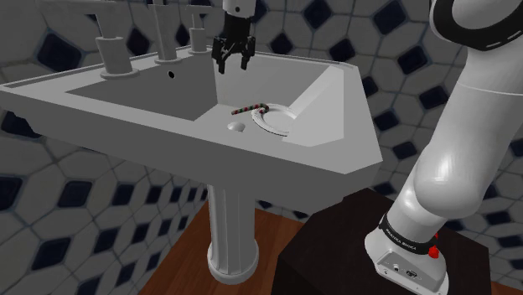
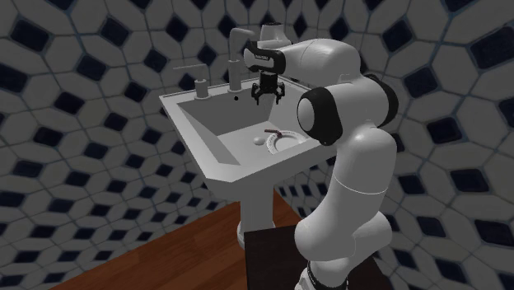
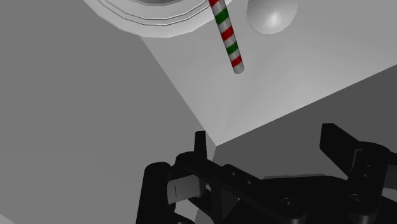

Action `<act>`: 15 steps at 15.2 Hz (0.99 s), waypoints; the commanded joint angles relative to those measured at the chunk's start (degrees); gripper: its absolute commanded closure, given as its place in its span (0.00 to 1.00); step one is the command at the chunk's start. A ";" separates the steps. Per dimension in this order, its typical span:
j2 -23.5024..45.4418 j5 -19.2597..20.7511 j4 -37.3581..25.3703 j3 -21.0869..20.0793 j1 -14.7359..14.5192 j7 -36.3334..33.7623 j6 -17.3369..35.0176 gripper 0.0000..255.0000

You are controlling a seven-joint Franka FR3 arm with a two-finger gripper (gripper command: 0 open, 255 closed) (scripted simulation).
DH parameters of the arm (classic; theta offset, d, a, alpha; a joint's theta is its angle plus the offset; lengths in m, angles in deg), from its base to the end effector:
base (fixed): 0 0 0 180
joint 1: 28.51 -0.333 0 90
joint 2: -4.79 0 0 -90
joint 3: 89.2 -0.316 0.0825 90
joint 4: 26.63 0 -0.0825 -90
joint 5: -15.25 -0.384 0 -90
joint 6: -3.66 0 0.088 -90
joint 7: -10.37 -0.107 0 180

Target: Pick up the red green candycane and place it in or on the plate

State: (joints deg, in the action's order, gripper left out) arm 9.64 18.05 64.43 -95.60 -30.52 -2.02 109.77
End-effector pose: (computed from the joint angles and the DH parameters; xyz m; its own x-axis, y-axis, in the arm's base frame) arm 0.5993 0.0820 0.5941 0.9815 -0.0603 0.1817 -0.0613 -0.9981 0.0002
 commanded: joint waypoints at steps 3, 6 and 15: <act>1.23 0.10 2.47 -0.27 -0.40 0.04 3.01 0.00; 1.43 0.13 3.40 -0.19 -0.44 0.01 4.15 0.00; 1.90 0.17 3.25 -0.04 -0.59 -0.01 4.45 1.00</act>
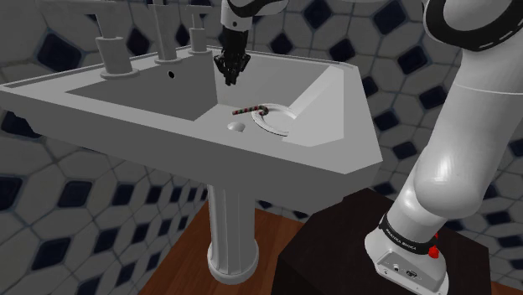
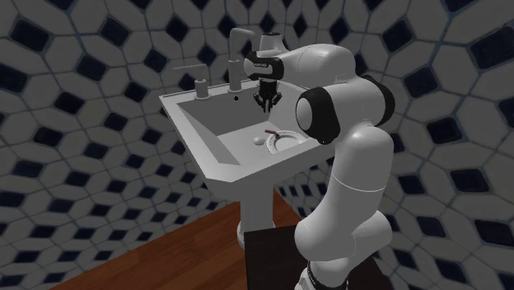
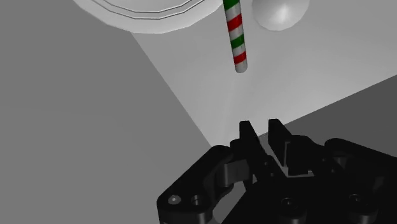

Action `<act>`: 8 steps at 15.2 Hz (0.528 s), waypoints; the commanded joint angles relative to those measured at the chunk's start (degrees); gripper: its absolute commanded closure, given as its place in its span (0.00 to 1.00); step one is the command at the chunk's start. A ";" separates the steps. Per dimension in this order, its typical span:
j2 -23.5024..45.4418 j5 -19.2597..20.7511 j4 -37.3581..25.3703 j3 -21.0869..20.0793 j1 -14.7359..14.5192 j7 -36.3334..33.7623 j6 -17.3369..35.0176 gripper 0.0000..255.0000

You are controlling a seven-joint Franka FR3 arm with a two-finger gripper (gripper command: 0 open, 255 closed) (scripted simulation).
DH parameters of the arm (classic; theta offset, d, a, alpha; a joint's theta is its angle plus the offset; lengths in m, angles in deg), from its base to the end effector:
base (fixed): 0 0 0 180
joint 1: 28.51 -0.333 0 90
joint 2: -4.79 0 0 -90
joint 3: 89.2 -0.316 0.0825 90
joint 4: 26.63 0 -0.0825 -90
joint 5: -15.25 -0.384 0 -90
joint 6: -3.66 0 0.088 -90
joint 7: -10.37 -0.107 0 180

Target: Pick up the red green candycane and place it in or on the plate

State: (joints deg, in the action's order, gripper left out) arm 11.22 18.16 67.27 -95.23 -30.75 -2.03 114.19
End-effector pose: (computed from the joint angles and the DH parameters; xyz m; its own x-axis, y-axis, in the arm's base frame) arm 0.6099 0.0820 0.5608 0.9816 -0.0593 0.1815 -0.0601 -0.9982 -0.0008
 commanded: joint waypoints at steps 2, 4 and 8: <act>0.41 0.08 0.29 -0.39 -0.33 0.07 0.01 1.00; 0.51 0.15 0.45 -0.49 -0.47 -0.20 0.26 1.00; 0.17 0.04 0.08 0.01 0.00 0.00 0.23 0.00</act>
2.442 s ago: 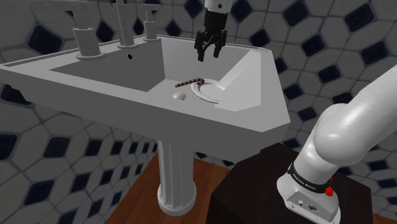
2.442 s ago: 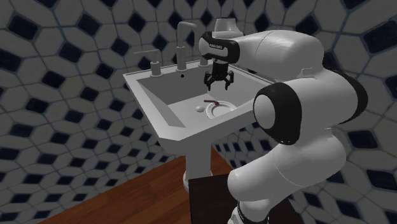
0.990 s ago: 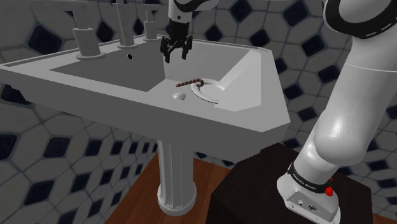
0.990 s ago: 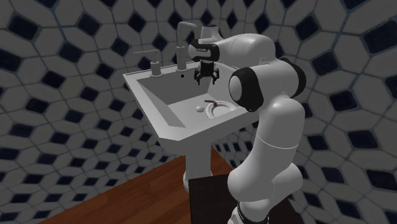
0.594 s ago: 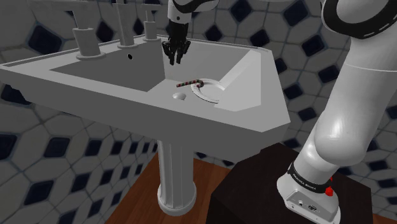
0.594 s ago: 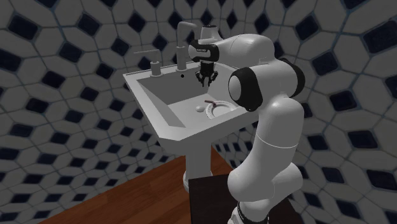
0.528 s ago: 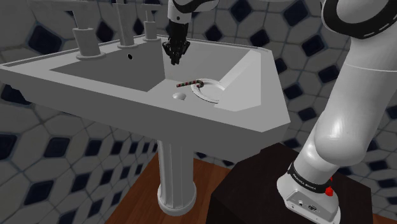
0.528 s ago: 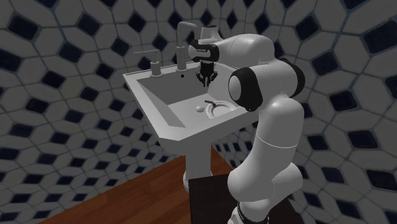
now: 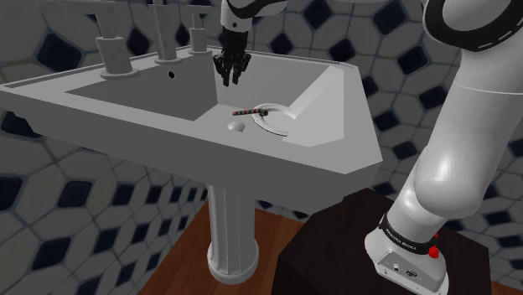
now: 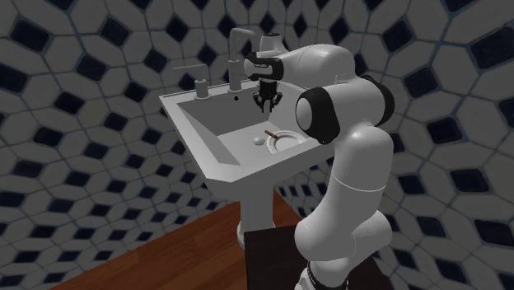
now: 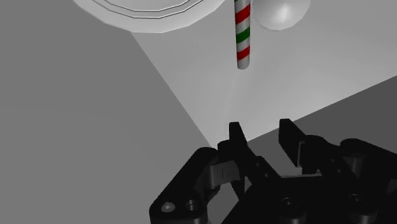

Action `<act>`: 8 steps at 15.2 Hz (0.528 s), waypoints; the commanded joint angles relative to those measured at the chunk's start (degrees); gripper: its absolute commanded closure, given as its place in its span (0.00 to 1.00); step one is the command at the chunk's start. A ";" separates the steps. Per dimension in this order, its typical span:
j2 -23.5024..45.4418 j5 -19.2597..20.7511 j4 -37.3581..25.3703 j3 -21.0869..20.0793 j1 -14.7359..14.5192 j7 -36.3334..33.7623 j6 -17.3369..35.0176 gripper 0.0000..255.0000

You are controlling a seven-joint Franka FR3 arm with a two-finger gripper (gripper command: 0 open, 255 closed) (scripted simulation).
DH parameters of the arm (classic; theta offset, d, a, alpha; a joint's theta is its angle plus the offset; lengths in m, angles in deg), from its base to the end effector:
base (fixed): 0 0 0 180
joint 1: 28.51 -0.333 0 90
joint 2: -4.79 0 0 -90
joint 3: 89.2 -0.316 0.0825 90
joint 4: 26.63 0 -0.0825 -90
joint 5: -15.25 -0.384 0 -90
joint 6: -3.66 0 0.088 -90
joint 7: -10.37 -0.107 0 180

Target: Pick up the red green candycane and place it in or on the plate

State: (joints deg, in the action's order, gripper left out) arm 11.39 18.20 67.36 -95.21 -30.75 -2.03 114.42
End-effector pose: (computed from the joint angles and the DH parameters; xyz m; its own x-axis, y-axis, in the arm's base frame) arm 0.6109 0.0818 0.5586 0.9817 -0.0592 0.1811 -0.0602 -0.9982 -0.0003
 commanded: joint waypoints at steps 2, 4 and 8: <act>4.33 -0.47 -5.95 -0.30 -0.17 2.37 -11.11 0.00; 8.84 -0.54 -11.87 -0.60 -0.41 4.48 -22.05 0.00; 5.88 17.69 -10.90 -1.08 0.16 6.29 -30.76 0.00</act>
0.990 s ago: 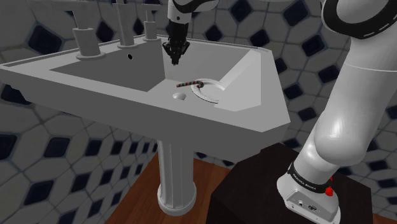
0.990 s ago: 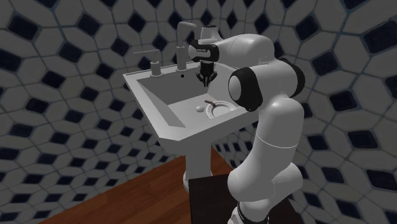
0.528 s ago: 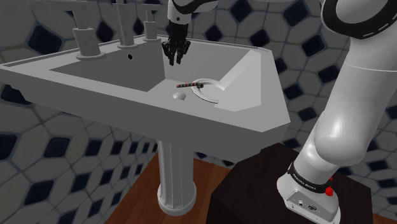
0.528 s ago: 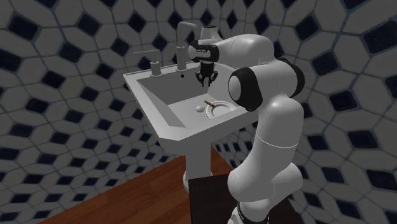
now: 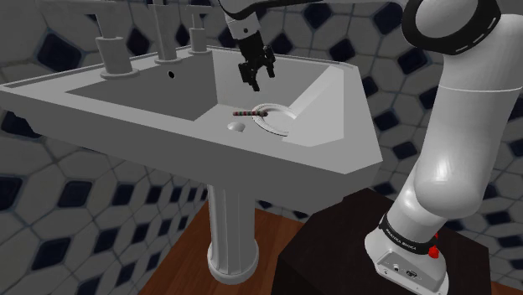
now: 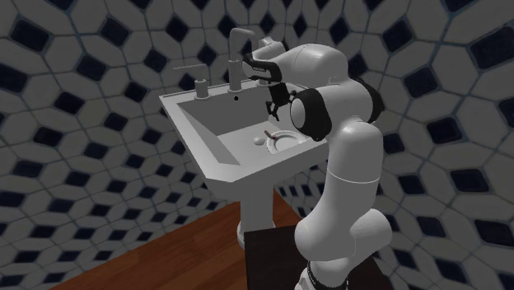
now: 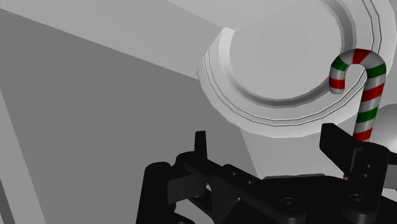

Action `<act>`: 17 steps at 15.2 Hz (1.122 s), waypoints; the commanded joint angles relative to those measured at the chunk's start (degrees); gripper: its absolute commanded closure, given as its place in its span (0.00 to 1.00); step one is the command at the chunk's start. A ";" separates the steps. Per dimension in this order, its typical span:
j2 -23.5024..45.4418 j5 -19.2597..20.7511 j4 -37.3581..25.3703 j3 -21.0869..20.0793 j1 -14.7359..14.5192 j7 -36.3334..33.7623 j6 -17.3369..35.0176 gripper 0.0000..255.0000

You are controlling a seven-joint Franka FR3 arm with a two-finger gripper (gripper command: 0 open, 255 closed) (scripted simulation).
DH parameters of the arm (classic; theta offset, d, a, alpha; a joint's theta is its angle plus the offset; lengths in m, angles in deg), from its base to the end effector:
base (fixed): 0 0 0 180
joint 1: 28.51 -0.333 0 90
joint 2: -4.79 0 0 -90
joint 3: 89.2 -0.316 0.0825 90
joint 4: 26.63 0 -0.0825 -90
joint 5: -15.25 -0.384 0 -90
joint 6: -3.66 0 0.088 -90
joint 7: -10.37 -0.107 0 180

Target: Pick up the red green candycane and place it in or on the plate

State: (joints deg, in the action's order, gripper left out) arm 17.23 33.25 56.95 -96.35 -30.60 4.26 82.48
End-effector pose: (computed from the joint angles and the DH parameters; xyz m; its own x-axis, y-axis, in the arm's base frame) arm 0.5913 0.0505 0.5432 0.9670 -0.0015 -0.2546 0.0803 -0.9471 0.3106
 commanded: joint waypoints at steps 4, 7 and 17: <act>3.90 1.48 -3.73 -0.64 -2.58 -2.58 -1.93 0.00; 8.25 0.71 -7.66 -3.17 -3.67 -5.42 -5.27 0.00; 1.80 -10.43 0.56 -4.35 1.77 -7.87 -0.21 0.00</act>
State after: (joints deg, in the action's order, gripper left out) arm 17.10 27.08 57.71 -99.36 -27.79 -3.07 81.96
